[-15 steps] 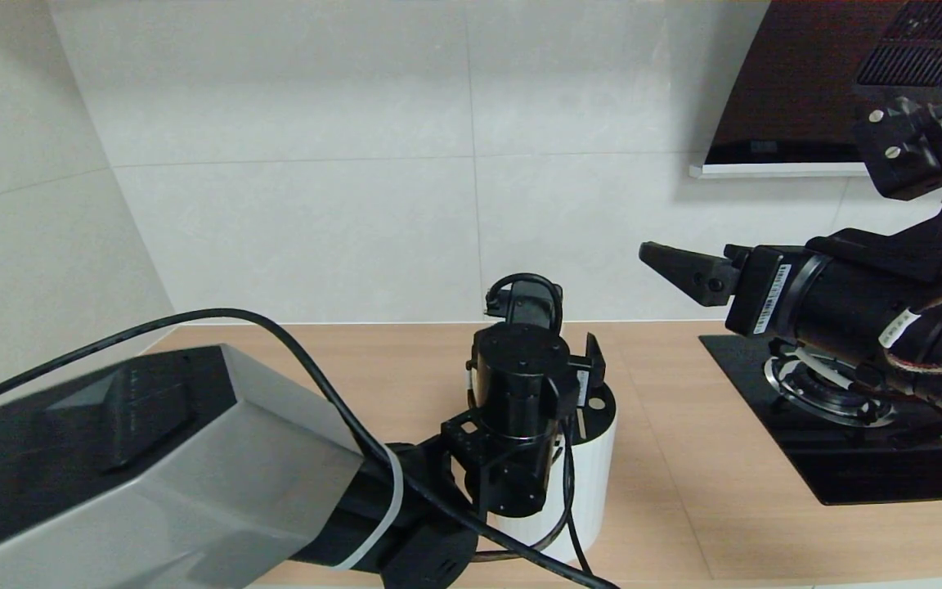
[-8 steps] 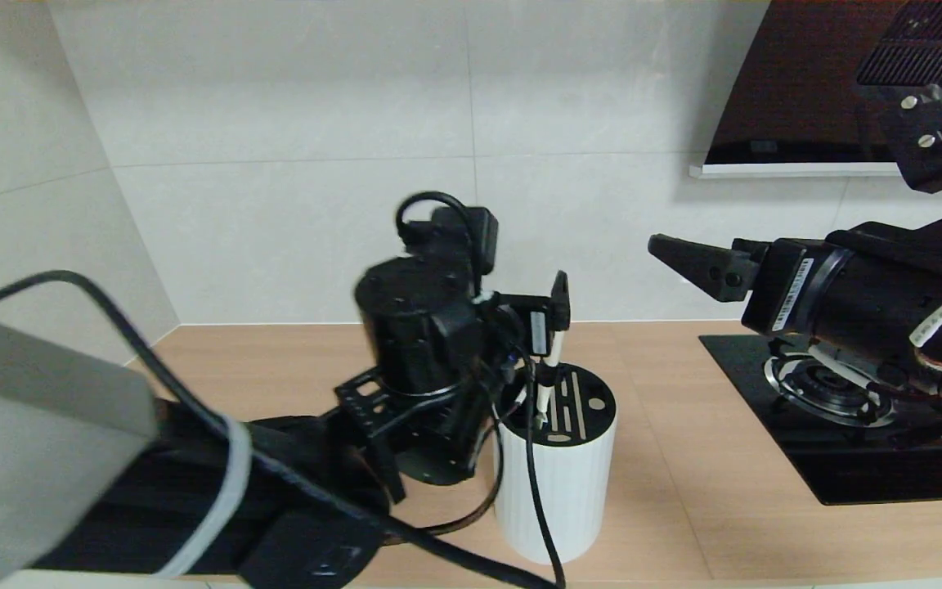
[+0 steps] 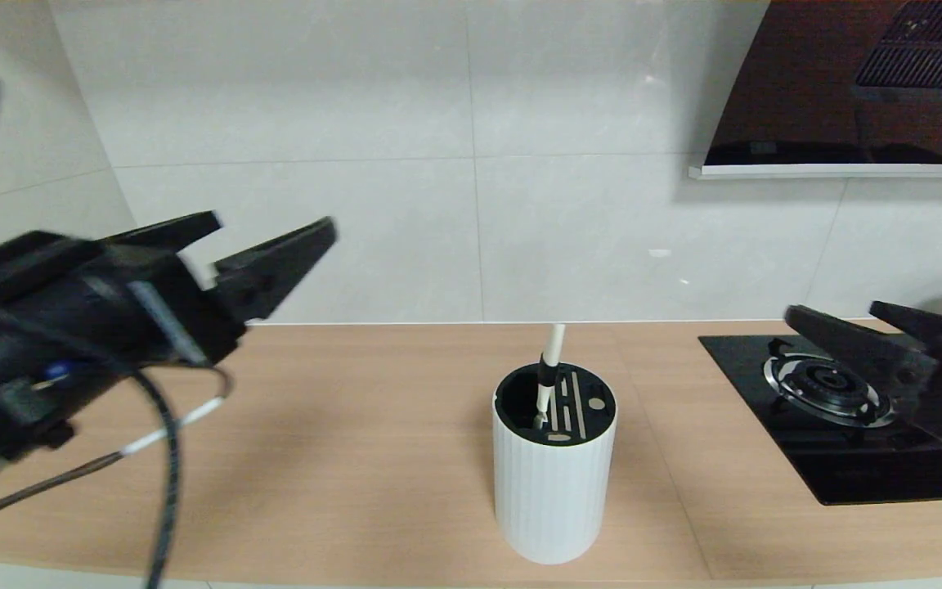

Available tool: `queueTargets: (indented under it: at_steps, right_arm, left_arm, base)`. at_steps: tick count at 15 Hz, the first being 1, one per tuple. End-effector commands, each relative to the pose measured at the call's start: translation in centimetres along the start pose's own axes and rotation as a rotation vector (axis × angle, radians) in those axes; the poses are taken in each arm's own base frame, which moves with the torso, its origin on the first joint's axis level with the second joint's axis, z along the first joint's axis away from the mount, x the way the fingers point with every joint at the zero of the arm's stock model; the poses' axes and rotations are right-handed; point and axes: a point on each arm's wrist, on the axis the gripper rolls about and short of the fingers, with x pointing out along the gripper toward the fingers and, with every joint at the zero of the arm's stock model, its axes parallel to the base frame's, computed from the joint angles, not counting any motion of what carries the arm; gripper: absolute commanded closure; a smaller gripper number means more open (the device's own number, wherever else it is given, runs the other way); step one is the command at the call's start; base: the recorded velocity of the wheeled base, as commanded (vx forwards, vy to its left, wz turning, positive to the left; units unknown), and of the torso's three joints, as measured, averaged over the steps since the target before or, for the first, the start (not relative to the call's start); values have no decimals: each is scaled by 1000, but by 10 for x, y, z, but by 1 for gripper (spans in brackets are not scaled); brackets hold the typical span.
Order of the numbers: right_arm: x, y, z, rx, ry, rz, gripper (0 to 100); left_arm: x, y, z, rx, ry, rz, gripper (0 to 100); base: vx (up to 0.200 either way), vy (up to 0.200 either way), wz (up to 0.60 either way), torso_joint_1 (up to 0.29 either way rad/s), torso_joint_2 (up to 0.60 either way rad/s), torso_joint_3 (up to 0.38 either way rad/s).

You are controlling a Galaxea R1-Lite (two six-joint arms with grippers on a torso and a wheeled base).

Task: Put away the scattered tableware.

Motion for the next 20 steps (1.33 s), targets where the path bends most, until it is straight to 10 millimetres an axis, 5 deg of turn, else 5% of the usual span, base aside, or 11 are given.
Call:
queueTargets:
  at_steps: [1, 3, 7, 12, 16, 20]
  right_arm:
    - [-93, -42, -30, -50, -125, -161, 0]
    - [-134, -48, -40, -55, -175, -209, 0]
    - [-192, -49, -69, -98, -190, -281, 0]
    - [-189, -44, -83, -73, -155, -456, 0]
    - [-183, -46, -123, -76, -127, -505, 0]
    - [-165, -57, -152, -97, -160, -498, 0]
  left_arm:
    - [-148, 45, -3, 14, -51, 61, 0]
    - [-190, 48, -16, 27, -56, 131, 0]
    - [-243, 41, -46, 47, -105, 245, 0]
    - [-243, 35, -59, 46, -88, 427, 0]
    - [-246, 29, -89, 51, -82, 488, 0]
    - [-218, 47, -151, 7, 86, 505, 0]
  base:
    - [0, 0, 0, 0, 0, 0]
    - [0, 0, 0, 0, 0, 0]
    - [0, 0, 0, 0, 0, 0]
    - [0, 0, 0, 0, 0, 0]
    - [0, 0, 0, 0, 0, 0]
    - [0, 0, 0, 0, 0, 0]
